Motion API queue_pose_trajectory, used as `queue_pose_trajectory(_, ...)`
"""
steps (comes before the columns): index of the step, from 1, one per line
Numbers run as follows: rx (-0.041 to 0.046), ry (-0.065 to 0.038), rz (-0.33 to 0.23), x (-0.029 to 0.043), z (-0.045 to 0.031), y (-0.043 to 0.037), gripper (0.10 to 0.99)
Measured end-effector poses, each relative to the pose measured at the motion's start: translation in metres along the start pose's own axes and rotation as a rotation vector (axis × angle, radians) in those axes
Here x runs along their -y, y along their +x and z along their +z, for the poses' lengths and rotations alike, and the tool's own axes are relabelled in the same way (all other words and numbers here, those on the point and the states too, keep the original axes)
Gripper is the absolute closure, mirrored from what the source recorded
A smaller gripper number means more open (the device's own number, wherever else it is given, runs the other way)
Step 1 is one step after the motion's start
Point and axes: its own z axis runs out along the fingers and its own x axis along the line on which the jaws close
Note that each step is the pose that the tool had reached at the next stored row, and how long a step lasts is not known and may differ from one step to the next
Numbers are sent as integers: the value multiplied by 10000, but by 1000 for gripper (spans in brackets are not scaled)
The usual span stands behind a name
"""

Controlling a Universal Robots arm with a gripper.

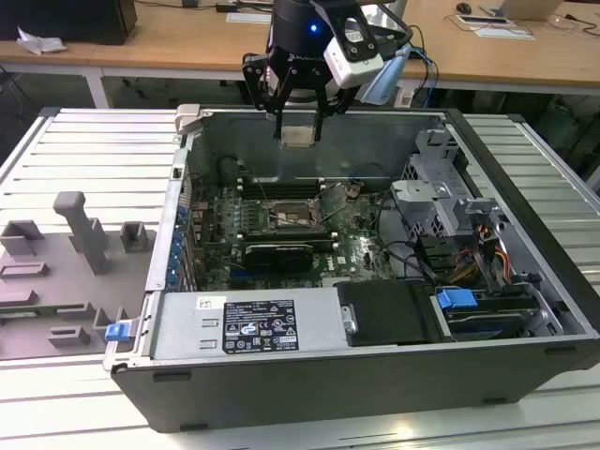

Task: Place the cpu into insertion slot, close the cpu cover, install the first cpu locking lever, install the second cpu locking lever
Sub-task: 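Place the cpu into insertion slot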

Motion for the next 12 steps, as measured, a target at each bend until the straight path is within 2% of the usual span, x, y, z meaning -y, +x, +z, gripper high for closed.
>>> queue_pose_trajectory(12,17,-3,196,0,0,0,553)
